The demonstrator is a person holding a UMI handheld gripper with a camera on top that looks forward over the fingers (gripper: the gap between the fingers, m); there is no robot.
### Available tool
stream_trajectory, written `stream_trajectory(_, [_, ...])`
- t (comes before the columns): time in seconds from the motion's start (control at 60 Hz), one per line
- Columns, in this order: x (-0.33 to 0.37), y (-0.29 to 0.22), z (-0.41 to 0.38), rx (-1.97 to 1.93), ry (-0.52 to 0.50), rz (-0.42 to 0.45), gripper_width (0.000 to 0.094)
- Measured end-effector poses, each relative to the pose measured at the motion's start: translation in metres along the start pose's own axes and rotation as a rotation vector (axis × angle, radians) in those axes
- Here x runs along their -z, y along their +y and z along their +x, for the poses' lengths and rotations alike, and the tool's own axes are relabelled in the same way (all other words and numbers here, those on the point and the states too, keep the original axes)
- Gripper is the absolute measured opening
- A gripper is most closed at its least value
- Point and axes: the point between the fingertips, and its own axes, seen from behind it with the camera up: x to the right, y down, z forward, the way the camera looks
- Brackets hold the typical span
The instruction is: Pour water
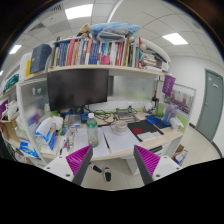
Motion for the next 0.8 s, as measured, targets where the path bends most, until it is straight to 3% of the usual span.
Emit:
stream_trajectory(0.167, [-0.046, 0.008, -0.046, -0.042, -0.119, 0.018, 0.0865])
stream_trajectory(0.233, [-0.097, 0.014, -0.063, -0.032, -0.153, 0.038, 0.0865])
stream_trajectory(0.383, [-0.175, 0.019, -0.092, 0.012, -0.189, 0.078, 0.0863])
stream_trajectory(0.65, [-0.304, 0.024, -0.118, 0.004, -0.249, 0.058, 0.0863])
stream_trajectory(0.767, [-0.337, 0.020, -0.128, 0.021, -0.283, 0.081, 0.0841])
stream_trajectory(0.8, [-0.344, 0.018, -0.132, 0.036, -0.297, 0.098, 0.0788])
